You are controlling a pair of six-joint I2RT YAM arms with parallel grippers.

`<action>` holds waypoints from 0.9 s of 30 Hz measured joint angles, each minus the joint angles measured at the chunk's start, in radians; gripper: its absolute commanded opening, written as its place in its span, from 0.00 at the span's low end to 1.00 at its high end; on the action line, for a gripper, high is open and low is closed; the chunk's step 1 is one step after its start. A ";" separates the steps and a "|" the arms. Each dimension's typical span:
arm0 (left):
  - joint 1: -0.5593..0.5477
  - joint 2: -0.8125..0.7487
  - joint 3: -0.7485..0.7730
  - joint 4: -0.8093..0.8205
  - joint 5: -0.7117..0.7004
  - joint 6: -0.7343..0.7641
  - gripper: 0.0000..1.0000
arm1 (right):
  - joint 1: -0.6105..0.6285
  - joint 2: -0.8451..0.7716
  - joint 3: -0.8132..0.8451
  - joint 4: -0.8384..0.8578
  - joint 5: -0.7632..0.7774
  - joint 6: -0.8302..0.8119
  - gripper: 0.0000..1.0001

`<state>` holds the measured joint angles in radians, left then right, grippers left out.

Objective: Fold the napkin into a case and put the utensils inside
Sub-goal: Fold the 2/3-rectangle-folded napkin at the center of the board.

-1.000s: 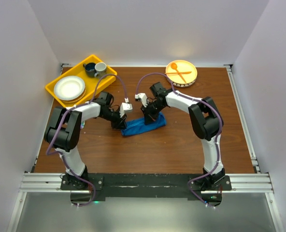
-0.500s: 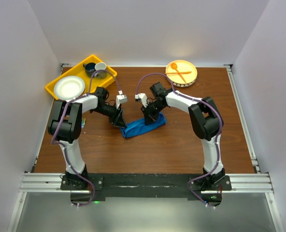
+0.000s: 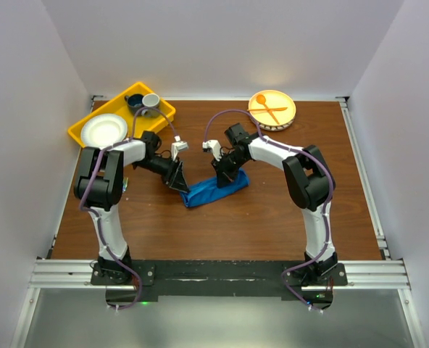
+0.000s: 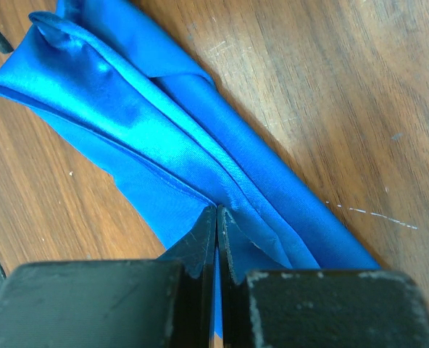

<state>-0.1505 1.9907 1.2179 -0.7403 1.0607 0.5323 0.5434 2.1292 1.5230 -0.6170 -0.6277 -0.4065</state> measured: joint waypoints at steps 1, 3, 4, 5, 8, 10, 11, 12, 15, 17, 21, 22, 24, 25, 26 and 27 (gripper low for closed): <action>0.000 0.000 0.000 -0.008 0.003 -0.001 0.47 | 0.001 0.000 0.000 0.000 0.000 0.002 0.00; 0.000 0.000 0.000 -0.021 0.007 -0.003 0.40 | 0.002 0.000 0.000 0.000 0.001 0.003 0.00; 0.000 0.000 0.000 -0.026 0.010 -0.002 0.38 | 0.002 0.000 0.000 0.000 0.001 0.003 0.00; 0.000 0.000 0.000 -0.031 0.013 -0.003 0.36 | 0.002 0.000 0.000 0.000 0.002 0.004 0.00; 0.000 -0.004 0.000 -0.037 0.016 0.000 0.41 | 0.003 0.000 0.000 0.000 0.004 0.006 0.00; 0.000 -0.016 0.000 -0.036 0.014 -0.001 0.51 | 0.005 0.000 0.000 0.000 0.005 0.006 0.00; 0.000 -0.029 -0.001 -0.031 0.011 -0.006 0.54 | 0.005 0.000 0.000 0.000 0.005 0.006 0.00; 0.000 -0.043 -0.003 -0.022 0.008 -0.015 0.56 | 0.005 0.000 0.000 0.000 0.005 0.006 0.00; 0.010 -0.125 -0.049 0.052 -0.016 -0.081 0.59 | 0.006 0.000 0.000 0.000 0.005 0.007 0.00; 0.021 -0.188 -0.081 0.097 -0.035 -0.126 0.57 | 0.006 0.000 0.000 0.000 0.005 0.009 0.00; 0.031 -0.233 -0.095 0.134 -0.056 -0.174 0.58 | 0.006 0.000 0.000 0.000 0.006 0.011 0.00; 0.031 -0.232 -0.098 0.137 -0.059 -0.178 0.59 | 0.006 0.000 0.000 0.000 0.006 0.012 0.00; 0.031 -0.231 -0.113 0.138 -0.066 -0.184 0.61 | 0.006 0.000 0.000 0.001 0.006 0.013 0.00; 0.030 -0.231 -0.123 0.139 -0.069 -0.187 0.62 | 0.006 0.000 0.000 0.001 0.006 0.014 0.00; 0.029 -0.231 -0.130 0.138 -0.071 -0.191 0.62 | 0.006 0.000 0.000 0.001 0.006 0.014 0.00; 0.024 -0.230 -0.137 0.136 -0.072 -0.198 0.62 | 0.006 0.000 0.000 0.001 0.006 0.014 0.00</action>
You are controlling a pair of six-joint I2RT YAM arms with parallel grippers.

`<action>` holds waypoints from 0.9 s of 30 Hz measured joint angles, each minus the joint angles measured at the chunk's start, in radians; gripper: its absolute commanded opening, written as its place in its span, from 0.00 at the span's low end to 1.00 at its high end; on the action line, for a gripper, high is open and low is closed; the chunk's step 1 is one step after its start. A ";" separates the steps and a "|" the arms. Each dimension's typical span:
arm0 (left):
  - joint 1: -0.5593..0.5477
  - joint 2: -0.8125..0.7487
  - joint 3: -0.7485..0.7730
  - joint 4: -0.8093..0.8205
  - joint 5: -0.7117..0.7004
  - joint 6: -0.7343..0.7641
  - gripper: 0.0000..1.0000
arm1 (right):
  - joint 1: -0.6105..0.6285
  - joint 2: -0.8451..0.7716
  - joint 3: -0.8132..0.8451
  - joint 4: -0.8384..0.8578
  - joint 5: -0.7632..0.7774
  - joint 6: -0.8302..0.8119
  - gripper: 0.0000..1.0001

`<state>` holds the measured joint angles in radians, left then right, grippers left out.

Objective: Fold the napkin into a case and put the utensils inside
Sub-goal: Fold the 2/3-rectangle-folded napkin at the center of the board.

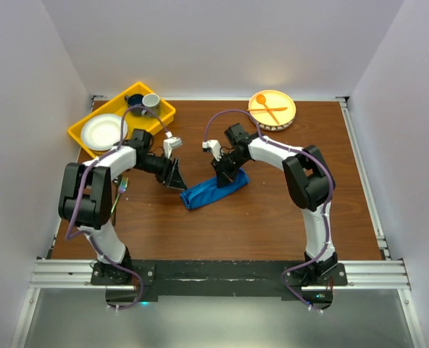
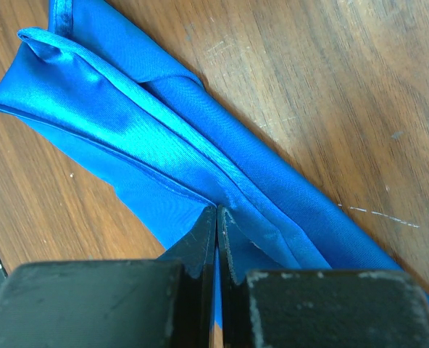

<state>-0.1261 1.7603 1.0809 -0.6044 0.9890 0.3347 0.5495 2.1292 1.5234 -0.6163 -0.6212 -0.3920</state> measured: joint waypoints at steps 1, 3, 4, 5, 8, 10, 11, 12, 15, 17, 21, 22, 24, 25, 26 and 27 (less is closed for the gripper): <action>-0.003 0.002 -0.002 -0.003 0.000 -0.002 0.62 | 0.000 0.000 0.000 0.000 0.000 0.000 0.00; -0.017 0.008 -0.002 -0.003 0.000 -0.008 0.64 | 0.000 0.000 0.000 0.000 0.000 0.001 0.00; -0.023 0.011 -0.003 -0.003 -0.001 -0.011 0.64 | 0.000 0.000 0.000 0.000 0.000 0.002 0.00; -0.030 0.016 -0.005 -0.002 -0.001 -0.015 0.64 | 0.000 0.000 0.000 0.000 0.001 0.003 0.00; -0.040 0.035 -0.012 0.000 -0.002 -0.030 0.65 | 0.000 0.000 0.000 0.000 0.001 0.005 0.00; -0.041 0.056 -0.019 0.005 -0.007 -0.045 0.65 | 0.000 0.000 0.000 0.000 0.001 0.006 0.00; -0.041 0.061 -0.022 0.007 -0.010 -0.048 0.66 | 0.000 0.000 0.000 0.000 0.001 0.006 0.00; -0.042 0.066 -0.026 0.009 -0.011 -0.053 0.66 | 0.000 0.000 0.000 0.000 0.001 0.006 0.00; -0.049 0.078 -0.032 0.012 -0.016 -0.061 0.66 | 0.000 0.000 0.000 0.000 0.001 0.007 0.00; -0.058 0.087 -0.032 0.013 -0.016 -0.064 0.66 | 0.000 0.002 0.001 0.000 0.001 0.008 0.00; -0.071 0.108 -0.032 0.013 -0.002 -0.066 0.64 | 0.000 0.003 0.002 0.000 0.001 0.011 0.00; -0.072 0.109 -0.032 0.012 0.003 -0.067 0.62 | 0.000 0.003 0.002 0.000 0.001 0.012 0.00; -0.072 0.109 -0.031 0.011 0.020 -0.068 0.60 | 0.000 0.003 0.002 0.000 0.001 0.014 0.00; -0.072 0.109 -0.030 0.010 0.030 -0.068 0.57 | 0.000 0.003 0.003 0.000 0.001 0.014 0.00; -0.072 0.109 -0.027 0.009 0.039 -0.067 0.56 | 0.000 0.004 0.003 0.000 0.001 0.015 0.00; -0.073 0.108 -0.024 0.008 0.049 -0.066 0.55 | 0.000 0.005 0.004 -0.001 0.001 0.016 0.00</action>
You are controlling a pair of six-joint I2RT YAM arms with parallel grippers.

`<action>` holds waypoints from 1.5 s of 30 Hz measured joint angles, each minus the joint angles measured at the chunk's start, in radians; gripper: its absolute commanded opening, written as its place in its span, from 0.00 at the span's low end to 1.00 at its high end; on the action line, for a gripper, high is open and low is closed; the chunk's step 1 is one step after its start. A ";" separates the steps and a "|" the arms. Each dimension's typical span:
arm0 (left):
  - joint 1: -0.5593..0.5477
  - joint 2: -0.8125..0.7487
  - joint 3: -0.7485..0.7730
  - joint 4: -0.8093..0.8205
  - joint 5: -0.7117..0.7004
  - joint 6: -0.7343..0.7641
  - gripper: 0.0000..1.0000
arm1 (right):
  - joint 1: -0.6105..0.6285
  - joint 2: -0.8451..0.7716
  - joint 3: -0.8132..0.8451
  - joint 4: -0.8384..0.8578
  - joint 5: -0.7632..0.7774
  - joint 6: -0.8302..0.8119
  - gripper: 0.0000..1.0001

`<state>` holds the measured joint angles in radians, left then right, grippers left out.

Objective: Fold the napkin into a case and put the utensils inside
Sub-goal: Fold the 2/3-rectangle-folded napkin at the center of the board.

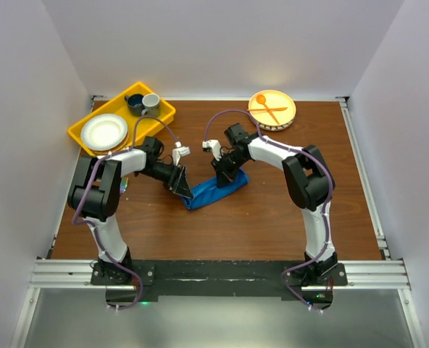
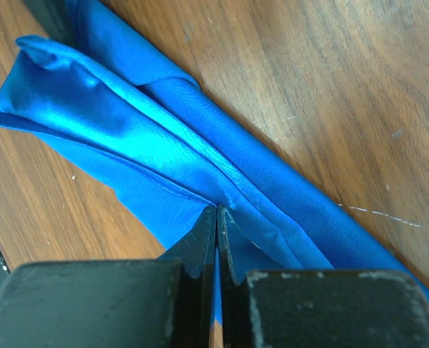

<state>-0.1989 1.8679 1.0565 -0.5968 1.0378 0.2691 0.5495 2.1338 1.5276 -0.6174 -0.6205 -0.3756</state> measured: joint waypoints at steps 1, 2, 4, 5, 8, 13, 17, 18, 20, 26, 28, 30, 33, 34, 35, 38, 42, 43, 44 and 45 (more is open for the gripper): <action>0.000 -0.005 0.001 0.000 0.007 0.001 0.53 | 0.000 0.001 0.000 0.000 0.000 0.002 0.00; 0.000 -0.013 0.001 -0.002 0.013 0.004 0.52 | 0.000 0.002 0.003 -0.002 0.000 0.002 0.00; 0.000 -0.031 0.002 -0.005 0.029 0.011 0.50 | 0.002 0.003 0.006 -0.004 0.000 0.003 0.00; -0.001 -0.036 0.002 -0.007 0.036 0.013 0.50 | 0.002 0.004 0.006 -0.004 0.000 0.005 0.00; -0.002 -0.039 0.002 -0.014 0.044 0.016 0.52 | 0.006 0.005 0.009 -0.004 0.001 0.009 0.00; -0.019 -0.039 0.002 -0.020 0.037 0.022 0.65 | 0.007 0.005 0.009 -0.004 0.001 0.012 0.00; -0.037 -0.039 0.002 -0.017 0.012 0.018 0.66 | 0.007 0.005 0.010 -0.004 0.001 0.015 0.00; -0.039 -0.039 0.002 -0.014 0.006 0.014 0.64 | 0.007 0.005 0.010 -0.004 0.001 0.016 0.00; -0.040 -0.039 0.002 -0.011 0.001 0.007 0.59 | 0.007 0.005 0.010 -0.004 0.001 0.017 0.00; -0.050 -0.053 -0.005 0.006 -0.019 0.002 0.40 | 0.008 0.005 0.010 -0.004 0.001 0.020 0.00; -0.055 -0.065 -0.007 0.011 -0.027 0.002 0.34 | 0.008 0.005 0.010 -0.004 0.001 0.021 0.00; -0.060 -0.079 -0.007 0.017 -0.036 0.001 0.28 | 0.008 0.005 0.010 -0.004 0.000 0.024 0.00; -0.065 -0.097 -0.007 0.028 -0.049 0.001 0.23 | 0.008 0.005 0.010 -0.005 0.000 0.026 0.00; -0.066 -0.101 -0.008 0.032 -0.052 0.001 0.21 | 0.008 0.005 0.010 -0.005 0.000 0.027 0.00; -0.066 -0.102 -0.007 0.033 -0.055 0.001 0.18 | 0.008 0.005 0.010 -0.005 0.000 0.027 0.00; -0.066 -0.102 -0.008 0.035 -0.077 0.001 0.05 | 0.008 0.005 0.010 -0.008 -0.003 0.029 0.00; -0.066 -0.102 -0.008 0.040 -0.105 0.000 0.00 | 0.009 0.005 0.010 -0.018 -0.008 0.033 0.03; -0.066 -0.101 -0.008 0.041 -0.111 0.000 0.02 | 0.009 0.005 0.010 -0.020 -0.011 0.035 0.03; -0.066 -0.100 -0.008 0.042 -0.117 0.000 0.07 | 0.009 0.005 0.010 -0.022 -0.012 0.035 0.01; -0.066 -0.099 -0.008 0.042 -0.122 0.000 0.13 | 0.009 0.005 0.010 -0.024 -0.014 0.035 0.00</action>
<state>-0.2649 1.7691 1.0489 -0.5549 0.9161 0.2691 0.5587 2.1391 1.5372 -0.6411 -0.6342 -0.3401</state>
